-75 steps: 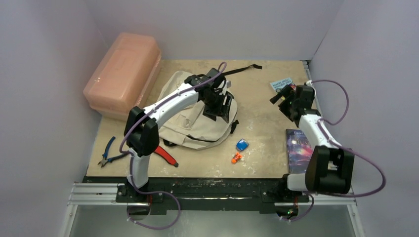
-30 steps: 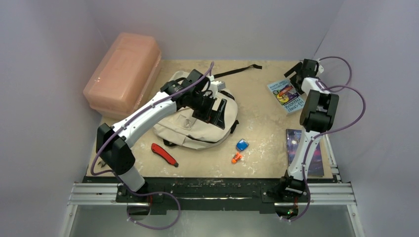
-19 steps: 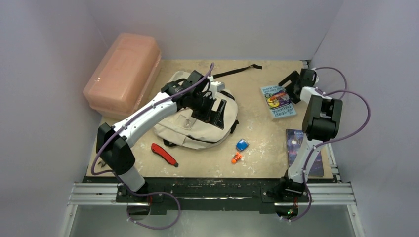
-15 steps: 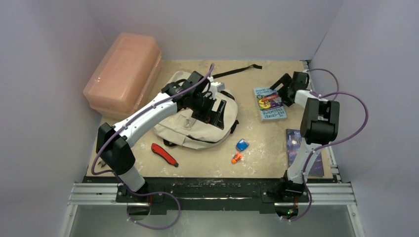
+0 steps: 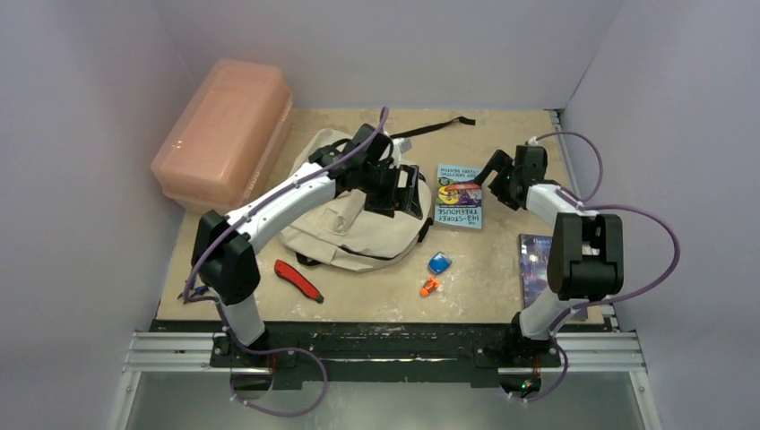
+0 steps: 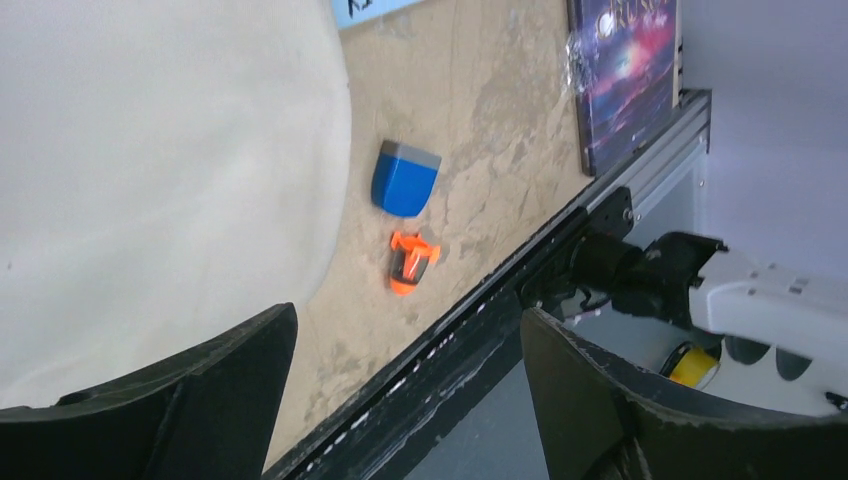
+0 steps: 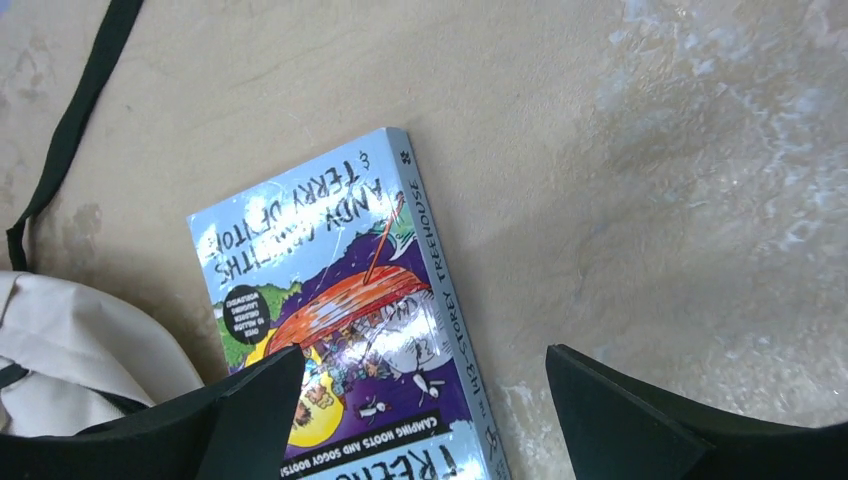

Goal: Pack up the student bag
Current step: Move the book to the center of the board, then pick up the book from the center of the board.

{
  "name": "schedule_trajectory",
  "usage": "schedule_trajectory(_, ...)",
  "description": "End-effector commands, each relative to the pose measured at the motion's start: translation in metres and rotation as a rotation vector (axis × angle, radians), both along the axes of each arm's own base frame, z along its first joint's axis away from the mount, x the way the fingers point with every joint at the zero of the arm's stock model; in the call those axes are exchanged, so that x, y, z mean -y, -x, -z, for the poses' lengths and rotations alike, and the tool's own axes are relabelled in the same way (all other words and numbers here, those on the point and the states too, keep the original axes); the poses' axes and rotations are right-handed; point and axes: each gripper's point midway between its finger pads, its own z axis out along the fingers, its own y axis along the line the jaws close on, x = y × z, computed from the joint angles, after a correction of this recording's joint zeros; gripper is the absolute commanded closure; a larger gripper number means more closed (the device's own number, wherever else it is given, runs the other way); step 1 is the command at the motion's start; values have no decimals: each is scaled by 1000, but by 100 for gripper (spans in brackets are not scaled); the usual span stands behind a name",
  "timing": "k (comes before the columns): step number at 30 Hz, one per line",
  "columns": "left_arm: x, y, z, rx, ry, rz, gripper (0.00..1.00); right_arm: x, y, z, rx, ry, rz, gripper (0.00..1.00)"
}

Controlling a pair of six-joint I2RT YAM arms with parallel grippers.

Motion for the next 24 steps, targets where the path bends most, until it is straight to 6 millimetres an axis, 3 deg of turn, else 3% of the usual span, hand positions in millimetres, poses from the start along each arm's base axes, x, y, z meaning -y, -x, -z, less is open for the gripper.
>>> schedule_trajectory(1, 38, -26, -16, 40, 59, -65, 19, 0, 10, -17, 52, 82, -38, 6)
schedule_trajectory(8, 85, -75, -13, 151, 40, -123, 29, -18, 29, -12, 77, 8, -89, 21)
schedule_trajectory(15, 117, -130, 1, 277, 67, -221, 32, -27, 46, -27, 136, -51, -78, 27)
schedule_trajectory(21, 136, -164, 27, 290, 75, -336, 38, -27, 56, -43, 181, -61, -68, 27)
schedule_trajectory(24, 133, -176, 49, 302, 22, -407, 38, -27, 59, -48, 197, -62, -60, 27)
